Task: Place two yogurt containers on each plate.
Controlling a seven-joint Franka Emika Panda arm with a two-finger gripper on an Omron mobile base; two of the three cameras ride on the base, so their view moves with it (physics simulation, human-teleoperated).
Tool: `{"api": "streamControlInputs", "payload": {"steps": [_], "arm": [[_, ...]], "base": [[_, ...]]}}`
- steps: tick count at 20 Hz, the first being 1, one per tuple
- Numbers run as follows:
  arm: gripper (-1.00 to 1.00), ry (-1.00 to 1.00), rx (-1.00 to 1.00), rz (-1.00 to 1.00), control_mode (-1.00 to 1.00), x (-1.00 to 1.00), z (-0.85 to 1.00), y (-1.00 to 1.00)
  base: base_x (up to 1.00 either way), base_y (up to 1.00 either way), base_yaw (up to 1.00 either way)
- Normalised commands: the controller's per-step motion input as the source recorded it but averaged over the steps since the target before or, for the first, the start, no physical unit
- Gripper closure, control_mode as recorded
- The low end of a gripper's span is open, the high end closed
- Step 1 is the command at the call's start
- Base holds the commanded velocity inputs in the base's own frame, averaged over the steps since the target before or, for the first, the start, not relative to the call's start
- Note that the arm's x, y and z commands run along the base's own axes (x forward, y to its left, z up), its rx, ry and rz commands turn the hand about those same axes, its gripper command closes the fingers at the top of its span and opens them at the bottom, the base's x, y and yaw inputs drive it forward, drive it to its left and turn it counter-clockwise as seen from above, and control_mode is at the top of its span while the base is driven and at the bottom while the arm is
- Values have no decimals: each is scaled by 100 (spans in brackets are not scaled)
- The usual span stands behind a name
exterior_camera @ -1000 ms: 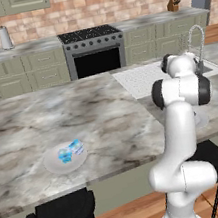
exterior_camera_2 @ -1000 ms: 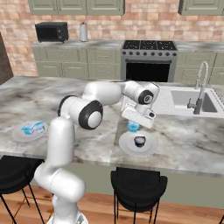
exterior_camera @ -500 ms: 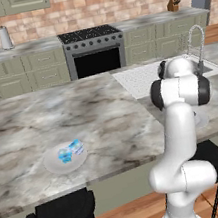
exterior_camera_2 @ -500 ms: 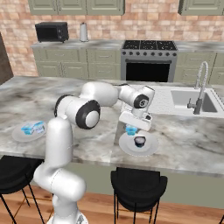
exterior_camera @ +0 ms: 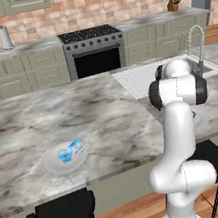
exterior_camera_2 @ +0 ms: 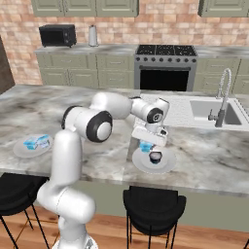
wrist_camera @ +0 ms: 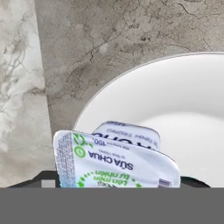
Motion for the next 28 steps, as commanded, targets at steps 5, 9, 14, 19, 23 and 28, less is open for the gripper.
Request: {"api": "streamControlInputs", "payload": {"steps": [5,9,14,19,23,28], "arm": [[100,0,0,0,-100,17,-30,-3],[100,0,0,1,-100,17,-25,-4],[-100,0,0,0,-100,5,-10,-2],[-100,0,0,2,-100,-3,0,-8],[-100,0,0,0,-100,-4,7,0],[-100,0,0,0,-100,-10,24,0]], "base": [[0,0,0],[0,0,0],[0,0,0],[0,0,0],[0,0,0],[0,0,0]]}}
